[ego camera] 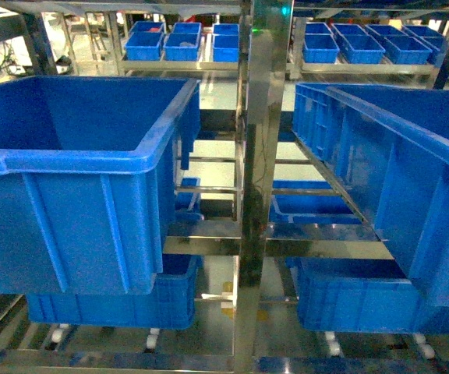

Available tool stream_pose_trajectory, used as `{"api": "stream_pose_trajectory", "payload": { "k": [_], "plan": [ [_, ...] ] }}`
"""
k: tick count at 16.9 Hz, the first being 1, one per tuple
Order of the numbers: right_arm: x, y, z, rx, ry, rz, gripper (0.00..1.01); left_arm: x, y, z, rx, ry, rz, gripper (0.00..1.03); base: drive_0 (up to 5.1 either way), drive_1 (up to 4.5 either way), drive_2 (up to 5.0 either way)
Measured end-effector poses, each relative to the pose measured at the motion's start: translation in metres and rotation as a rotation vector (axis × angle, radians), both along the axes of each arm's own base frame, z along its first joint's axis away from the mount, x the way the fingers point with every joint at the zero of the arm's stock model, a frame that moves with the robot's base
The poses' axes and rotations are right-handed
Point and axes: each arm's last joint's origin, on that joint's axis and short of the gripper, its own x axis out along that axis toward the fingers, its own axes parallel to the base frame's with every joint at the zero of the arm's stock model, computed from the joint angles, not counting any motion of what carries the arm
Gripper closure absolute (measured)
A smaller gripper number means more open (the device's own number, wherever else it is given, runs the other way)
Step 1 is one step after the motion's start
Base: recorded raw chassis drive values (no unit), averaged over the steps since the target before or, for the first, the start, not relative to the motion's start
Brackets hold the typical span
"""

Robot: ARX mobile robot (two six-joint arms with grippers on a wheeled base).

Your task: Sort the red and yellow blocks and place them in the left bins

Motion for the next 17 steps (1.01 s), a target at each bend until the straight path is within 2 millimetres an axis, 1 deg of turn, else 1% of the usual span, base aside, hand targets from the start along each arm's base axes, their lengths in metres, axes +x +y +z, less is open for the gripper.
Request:
{"api": "stream_pose_trajectory", "payload": {
  "k": [3, 4, 5, 6, 7, 8, 9, 10, 11, 13, 16, 17],
  "plan": [
    [0.0, 0.0, 0.001, 0.0, -0.009, 0.0, 0.99, -0.003, 0.0, -0.001, 0.0, 0.008, -0.001, 1.01, 0.0, 0.0, 0.0],
    [0.0, 0.0, 0.001, 0.0, -0.009, 0.0, 0.99, -0.01, 0.0, -0.007, 0.001, 0.057, -0.003, 1.01, 0.0, 0.0, 0.0],
    [0.0, 0.0, 0.001, 0.0, -0.009, 0.0, 0.99, -0.013, 0.0, -0.002, 0.002, 0.001, -0.002, 1.01, 0.0, 0.0, 0.0],
    [0.0, 0.0, 0.001, 0.0, -0.01, 0.001, 0.99, -0.013, 0.0, -0.002, 0.003, 0.002, 0.003, 0.97, 0.0, 0.0, 0.0],
    [0.0, 0.0, 0.001, 0.0, -0.01, -0.001, 0.99, -0.013, 0.0, -0.005, 0.003, 0.026, 0.001, 0.87, 0.0, 0.0, 0.0],
    [0.0, 0.0, 0.001, -0.001, -0.009, -0.001, 0.97, -0.013, 0.0, -0.004, 0.003, 0.021, -0.002, 0.79, 0.0, 0.0, 0.0],
    [0.0, 0.0, 0.001, -0.001, -0.01, -0.001, 0.91, -0.013, 0.0, -0.004, 0.003, 0.016, -0.001, 0.72, 0.0, 0.0, 0.0],
    [0.0, 0.0, 0.001, -0.001, -0.008, -0.001, 0.84, -0.013, 0.0, -0.004, 0.003, 0.011, -0.001, 0.67, 0.0, 0.0, 0.0],
    [0.0, 0.0, 0.001, -0.001, -0.01, -0.001, 0.71, -0.013, 0.0, -0.004, 0.003, 0.018, 0.0, 0.54, 0.0, 0.0, 0.0],
    [0.0, 0.0, 0.001, -0.001, -0.009, -0.001, 0.53, -0.013, 0.0, -0.004, 0.003, 0.017, 0.0, 0.36, 0.0, 0.0, 0.0],
    [0.0, 0.0, 0.001, -0.001, -0.009, 0.0, 0.29, -0.013, 0.0, -0.004, 0.003, 0.017, -0.001, 0.12, 0.0, 0.0, 0.0],
    [0.0, 0.0, 0.001, 0.0, -0.009, 0.0, 0.14, -0.013, 0.0, -0.004, 0.005, 0.017, -0.001, 0.03, 0.0, 0.0, 0.0]
  ]
}}
